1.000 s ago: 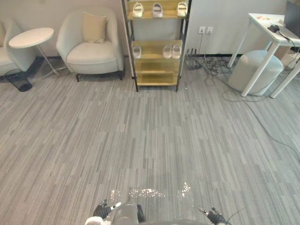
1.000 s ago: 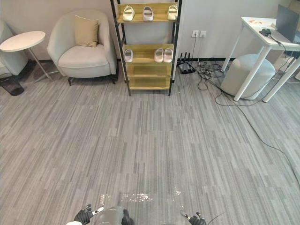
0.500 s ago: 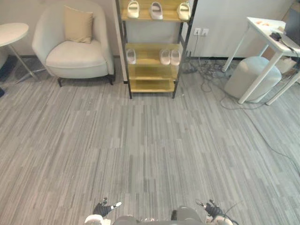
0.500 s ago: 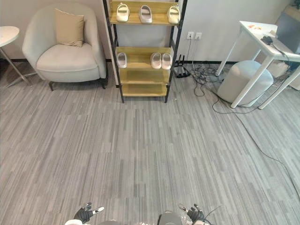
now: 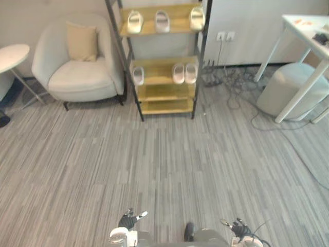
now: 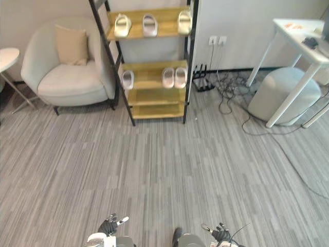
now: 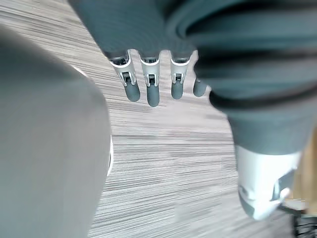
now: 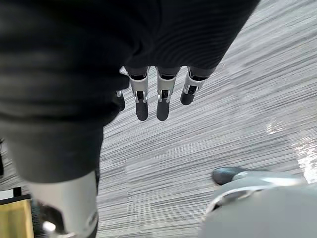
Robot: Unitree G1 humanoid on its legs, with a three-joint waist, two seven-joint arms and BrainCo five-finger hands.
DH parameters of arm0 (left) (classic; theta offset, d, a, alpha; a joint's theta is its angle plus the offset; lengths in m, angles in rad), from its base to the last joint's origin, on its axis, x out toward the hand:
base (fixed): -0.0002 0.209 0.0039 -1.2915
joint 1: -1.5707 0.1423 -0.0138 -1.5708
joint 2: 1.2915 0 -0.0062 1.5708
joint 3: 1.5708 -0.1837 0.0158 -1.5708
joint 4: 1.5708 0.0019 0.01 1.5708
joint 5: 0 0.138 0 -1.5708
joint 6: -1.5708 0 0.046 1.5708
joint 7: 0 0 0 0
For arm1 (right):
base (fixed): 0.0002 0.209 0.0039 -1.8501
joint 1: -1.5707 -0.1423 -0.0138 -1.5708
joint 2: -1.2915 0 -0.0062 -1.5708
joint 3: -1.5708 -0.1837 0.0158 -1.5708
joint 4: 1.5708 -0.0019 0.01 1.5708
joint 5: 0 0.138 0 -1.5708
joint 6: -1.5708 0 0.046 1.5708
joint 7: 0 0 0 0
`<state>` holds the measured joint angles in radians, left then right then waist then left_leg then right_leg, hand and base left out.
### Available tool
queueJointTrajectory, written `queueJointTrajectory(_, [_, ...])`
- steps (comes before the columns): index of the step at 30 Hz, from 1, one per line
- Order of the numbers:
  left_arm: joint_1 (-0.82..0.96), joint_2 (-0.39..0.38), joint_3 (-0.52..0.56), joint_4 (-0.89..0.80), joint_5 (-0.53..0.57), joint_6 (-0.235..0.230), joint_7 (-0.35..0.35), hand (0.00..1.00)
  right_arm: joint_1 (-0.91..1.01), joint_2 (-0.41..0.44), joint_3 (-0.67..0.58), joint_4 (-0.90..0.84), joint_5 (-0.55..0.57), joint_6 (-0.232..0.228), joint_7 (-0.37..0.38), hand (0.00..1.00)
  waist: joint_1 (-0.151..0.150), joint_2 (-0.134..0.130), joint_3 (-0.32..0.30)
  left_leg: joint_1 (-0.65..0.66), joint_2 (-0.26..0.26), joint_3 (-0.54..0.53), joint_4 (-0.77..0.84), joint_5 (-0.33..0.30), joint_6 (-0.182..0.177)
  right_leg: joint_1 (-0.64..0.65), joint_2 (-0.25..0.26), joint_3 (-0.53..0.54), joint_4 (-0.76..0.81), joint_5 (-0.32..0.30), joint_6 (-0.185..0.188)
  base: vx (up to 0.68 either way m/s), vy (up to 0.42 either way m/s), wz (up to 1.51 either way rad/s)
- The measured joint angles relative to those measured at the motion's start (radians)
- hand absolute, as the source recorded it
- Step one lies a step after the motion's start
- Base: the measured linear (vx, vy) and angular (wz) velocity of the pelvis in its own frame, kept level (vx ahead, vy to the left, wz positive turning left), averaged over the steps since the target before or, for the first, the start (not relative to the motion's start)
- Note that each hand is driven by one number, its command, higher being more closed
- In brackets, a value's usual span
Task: Organize the slippers on the shoe rack
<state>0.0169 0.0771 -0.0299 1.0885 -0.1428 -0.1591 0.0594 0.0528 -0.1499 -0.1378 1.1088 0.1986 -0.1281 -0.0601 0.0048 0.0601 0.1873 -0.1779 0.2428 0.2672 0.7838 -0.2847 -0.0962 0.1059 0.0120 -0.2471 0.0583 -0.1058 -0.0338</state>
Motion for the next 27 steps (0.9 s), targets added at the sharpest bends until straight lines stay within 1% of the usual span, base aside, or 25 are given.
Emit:
queueJointTrajectory(1, [-0.001,0.001,0.003,-0.003,-0.010,-0.002,0.002,0.00,-0.008,0.003,-0.001,0.005,0.000,0.001,0.000,0.00,0.004,-0.005,0.002,-0.016,-0.033,0.007,-0.127,0.003,0.004,0.012,-0.014,0.008,-0.006,-0.005,0.008,0.32,0.060,-0.26])
queueJointTrajectory(2, [-0.002,0.003,0.005,-0.010,-0.016,-0.003,0.004,0.00,-0.014,0.010,-0.002,0.005,0.000,0.001,0.000,0.00,0.006,-0.011,0.007,-0.020,-0.071,0.007,-0.262,0.025,0.015,0.030,-0.030,0.018,-0.013,-0.013,0.016,0.35,0.113,-0.25])
queueJointTrajectory(3, [-0.004,0.005,0.004,-0.013,-0.016,-0.003,0.004,0.00,-0.019,0.017,-0.004,0.004,0.000,0.000,0.000,0.00,0.008,-0.017,0.009,-0.022,-0.112,0.000,-0.406,0.073,0.015,0.042,-0.048,0.026,-0.016,-0.025,0.032,0.36,0.149,-0.26])
queueJointTrajectory(4, [-0.003,0.003,0.003,-0.016,-0.019,-0.003,0.004,0.00,-0.023,0.022,-0.003,0.004,0.000,0.000,-0.001,0.00,0.013,-0.018,0.008,-0.017,-0.139,-0.007,-0.539,0.149,0.018,0.048,-0.059,0.039,-0.020,-0.039,0.053,0.47,0.193,-0.33])
queueJointTrajectory(5, [-0.003,0.003,0.003,-0.016,-0.020,-0.004,0.004,0.00,-0.022,0.027,0.000,0.004,0.000,0.000,-0.001,0.00,0.025,-0.018,0.007,-0.010,-0.148,-0.012,-0.570,0.225,0.025,0.063,-0.061,0.051,-0.027,-0.047,0.066,0.42,0.164,-0.42])
queueJointTrajectory(6, [-0.005,0.003,0.004,-0.016,-0.020,-0.004,0.004,0.00,-0.023,0.030,0.006,0.005,0.000,0.000,-0.001,0.00,0.034,-0.022,0.007,0.000,-0.158,-0.015,-0.565,0.274,0.071,0.081,-0.066,0.066,-0.034,-0.058,0.083,0.47,0.154,-0.23])
queueJointTrajectory(7, [-0.010,0.014,0.003,-0.017,-0.019,-0.002,0.002,0.00,-0.021,0.056,0.007,0.005,-0.001,-0.001,-0.001,0.00,0.032,-0.047,0.000,-0.011,-0.183,-0.019,-0.512,0.233,0.102,0.100,-0.092,0.065,-0.030,-0.072,0.105,0.47,0.155,-0.04])
queueJointTrajectory(8, [-0.015,0.022,0.002,-0.015,-0.019,-0.002,0.001,0.00,-0.019,0.069,0.014,0.006,-0.001,0.000,0.000,0.00,0.031,-0.065,-0.004,-0.026,-0.189,-0.022,-0.462,0.176,0.110,0.091,-0.106,0.065,0.011,-0.091,0.129,0.53,0.197,0.10])
queueJointTrajectory(9, [-0.015,0.024,0.001,-0.013,-0.020,-0.001,0.000,0.00,-0.019,0.073,0.023,0.006,-0.002,0.000,0.001,0.00,0.035,-0.068,-0.007,-0.025,-0.188,-0.021,-0.428,0.134,0.113,0.063,-0.118,0.070,0.099,-0.111,0.150,0.42,0.185,0.04])
queueJointTrajectory(10, [-0.016,0.025,0.000,-0.012,-0.019,-0.001,-0.001,0.00,-0.021,0.073,0.023,0.004,-0.002,-0.001,0.002,0.00,0.035,-0.067,-0.007,-0.009,-0.189,-0.020,-0.414,0.114,0.121,0.019,-0.131,0.079,0.234,-0.129,0.167,0.42,0.216,0.06])
queueJointTrajectory(11, [-0.017,0.031,-0.013,-0.006,-0.019,0.001,-0.001,0.00,-0.023,0.074,0.022,0.001,-0.002,-0.002,0.002,0.00,0.035,-0.073,-0.008,0.028,-0.201,-0.019,-0.417,0.102,0.130,-0.061,-0.156,0.106,0.456,-0.135,0.180,0.43,0.225,0.20])
queueJointTrajectory(12, [-0.022,0.042,-0.031,0.004,-0.019,0.002,-0.002,0.00,-0.023,0.076,0.019,-0.003,-0.002,-0.003,0.003,0.00,0.034,-0.085,-0.007,0.070,-0.218,-0.019,-0.415,0.104,0.136,-0.122,-0.176,0.130,0.643,-0.137,0.204,0.44,0.202,0.28])
queueJointTrajectory(13, [-0.022,0.049,-0.048,0.007,-0.018,0.007,-0.001,0.00,-0.023,0.079,0.019,-0.003,-0.002,-0.002,0.005,0.00,0.034,-0.094,-0.008,0.110,-0.230,-0.021,-0.416,0.107,0.141,-0.146,-0.190,0.128,0.745,-0.146,0.210,0.55,0.145,0.42])
queueJointTrajectory(14, [-0.022,0.057,-0.082,0.020,-0.016,0.016,-0.003,0.00,-0.022,0.082,0.023,-0.002,-0.003,-0.002,0.009,0.00,0.032,-0.094,-0.012,0.204,-0.244,-0.033,-0.449,0.098,0.153,-0.165,-0.212,0.061,0.817,-0.178,0.163,0.48,0.069,0.32])
queueJointTrajectory(15, [-0.022,0.057,-0.088,0.024,-0.016,0.016,-0.002,0.00,-0.024,0.082,0.024,-0.002,-0.003,-0.002,0.011,0.00,0.032,-0.093,-0.012,0.225,-0.244,-0.036,-0.463,0.098,0.154,-0.169,-0.213,0.039,0.814,-0.185,0.151,0.48,0.052,0.30])
queueJointTrajectory(17, [-0.020,0.051,-0.103,0.026,-0.016,0.018,-0.003,0.00,-0.028,0.079,0.023,-0.005,-0.004,-0.005,0.014,0.00,0.028,-0.077,-0.020,0.287,-0.234,-0.060,-0.525,0.098,0.153,-0.230,-0.203,-0.053,0.728,-0.214,0.099,0.40,-0.003,0.28])
queueJointTrajectory(19, [-0.027,0.042,-0.108,0.025,-0.016,0.018,-0.003,0.00,-0.041,0.069,0.019,-0.020,-0.003,-0.008,0.015,0.00,0.011,-0.062,-0.014,0.310,-0.214,-0.086,-0.554,0.097,0.150,-0.297,-0.176,-0.092,0.605,-0.218,0.080,0.51,-0.076,0.36])
queueJointTrajectory(20, [-0.026,0.032,-0.109,0.025,-0.015,0.020,-0.003,0.00,-0.045,0.058,0.019,-0.034,-0.003,-0.009,0.014,0.00,-0.002,-0.040,-0.002,0.329,-0.186,-0.097,-0.560,0.089,0.135,-0.327,-0.139,-0.094,0.504,-0.197,0.058,0.46,-0.113,0.28])
queueJointTrajectory(21, [-0.025,0.024,-0.110,0.025,-0.015,0.020,-0.002,0.00,-0.045,0.053,0.019,-0.053,-0.002,-0.011,0.014,0.00,-0.005,-0.024,0.007,0.354,-0.160,-0.106,-0.561,0.077,0.111,-0.348,-0.099,-0.081,0.378,-0.130,0.050,0.57,-0.173,0.31])
queueJointTrajectory(22, [-0.018,0.032,-0.108,0.025,-0.014,0.019,-0.002,0.00,-0.035,0.060,0.021,-0.055,-0.003,-0.010,0.014,0.00,-0.004,-0.042,-0.003,0.383,-0.163,-0.117,-0.562,0.058,0.056,-0.347,-0.077,-0.039,0.184,0.045,0.039,0.57,-0.203,0.26])
queueJointTrajectory(23, [-0.013,0.040,-0.107,0.025,-0.013,0.019,-0.002,0.00,-0.027,0.067,0.021,-0.055,-0.002,-0.010,0.014,0.00,-0.004,-0.059,-0.012,0.396,-0.173,-0.120,-0.561,0.044,0.034,-0.346,-0.083,-0.022,0.139,0.122,0.022,0.49,-0.209,0.31])
queueJointTrajectory(24, [-0.010,0.043,-0.099,0.037,-0.011,0.020,0.002,0.00,-0.020,0.070,0.017,-0.056,0.002,-0.011,0.017,0.00,-0.006,-0.065,-0.018,0.432,-0.172,-0.129,-0.554,0.009,-0.002,-0.348,-0.088,-0.021,0.167,0.180,-0.019,0.39,-0.166,0.15])
queueJointTrajectory(25, [-0.014,0.022,-0.081,0.042,-0.009,0.018,0.002,0.00,-0.036,0.059,0.019,-0.056,-0.003,-0.008,0.015,0.00,-0.002,-0.019,-0.025,0.428,-0.123,-0.138,-0.521,0.008,-0.012,-0.346,-0.059,-0.034,0.206,0.169,-0.042,0.38,-0.157,0.34])
queueJointTrajectory(26, [-0.016,0.009,-0.075,0.039,-0.007,0.017,0.000,0.00,-0.032,0.053,0.019,-0.051,-0.003,-0.010,0.015,0.00,-0.015,-0.016,-0.032,0.402,-0.118,-0.153,-0.458,0.022,-0.035,-0.323,-0.055,-0.041,0.192,0.123,-0.027,0.54,-0.250,0.29])
queueJointTrajectory(27, [-0.020,-0.015,-0.066,0.033,-0.007,0.016,0.001,0.00,-0.035,0.042,0.014,-0.049,-0.003,-0.009,0.017,0.00,-0.018,0.008,-0.021,0.363,-0.087,-0.169,-0.342,0.035,-0.053,-0.284,-0.029,-0.056,0.169,0.109,-0.037,0.50,-0.258,0.39])
